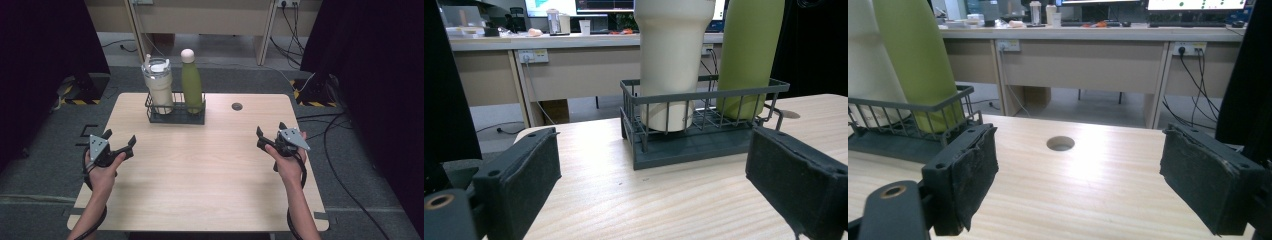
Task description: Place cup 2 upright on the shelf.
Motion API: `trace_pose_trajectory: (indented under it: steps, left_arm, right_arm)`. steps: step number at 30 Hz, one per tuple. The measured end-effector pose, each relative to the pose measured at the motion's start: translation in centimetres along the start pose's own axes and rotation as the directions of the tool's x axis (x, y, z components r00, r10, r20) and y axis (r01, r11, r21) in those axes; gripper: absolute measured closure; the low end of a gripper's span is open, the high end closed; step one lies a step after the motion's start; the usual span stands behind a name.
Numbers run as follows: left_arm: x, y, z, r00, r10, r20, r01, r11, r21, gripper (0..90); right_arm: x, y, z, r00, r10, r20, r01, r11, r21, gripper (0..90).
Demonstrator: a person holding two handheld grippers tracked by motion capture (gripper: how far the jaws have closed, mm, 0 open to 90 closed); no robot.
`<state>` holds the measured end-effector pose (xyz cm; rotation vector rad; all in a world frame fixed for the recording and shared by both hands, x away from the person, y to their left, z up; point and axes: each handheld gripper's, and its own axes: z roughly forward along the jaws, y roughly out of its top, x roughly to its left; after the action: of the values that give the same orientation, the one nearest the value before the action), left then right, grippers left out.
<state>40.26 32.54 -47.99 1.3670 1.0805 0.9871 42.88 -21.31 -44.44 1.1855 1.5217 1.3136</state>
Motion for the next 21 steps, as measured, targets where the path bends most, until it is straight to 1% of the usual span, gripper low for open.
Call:
trace_pose_trajectory:
  steps: [7, 17, 21]
  left_arm:
    - [0.0, 0.1, 0.0, 1.0, -0.002, 0.0, 0.002, 1.0, -0.002, 6.4]
    - [-0.1, 0.1, 0.0, 1.0, 0.0, 0.001, 0.0, 1.0, -0.002, 6.4]
    - [-0.2, 0.1, 0.1, 1.0, 0.003, 0.004, -0.003, 1.0, -0.001, 6.4]
  right_arm:
    - [-0.7, -0.9, -1.1, 0.9999, 0.007, 0.015, -0.007, 1.0, 0.011, 15.3]
    - [-1.7, -3.2, -3.1, 0.9992, -0.006, 0.041, 0.004, 0.999, 0.054, 15.3]
    - [-2.1, -4.0, -3.8, 0.9987, -0.001, 0.051, -0.003, 0.998, 0.068, 15.3]
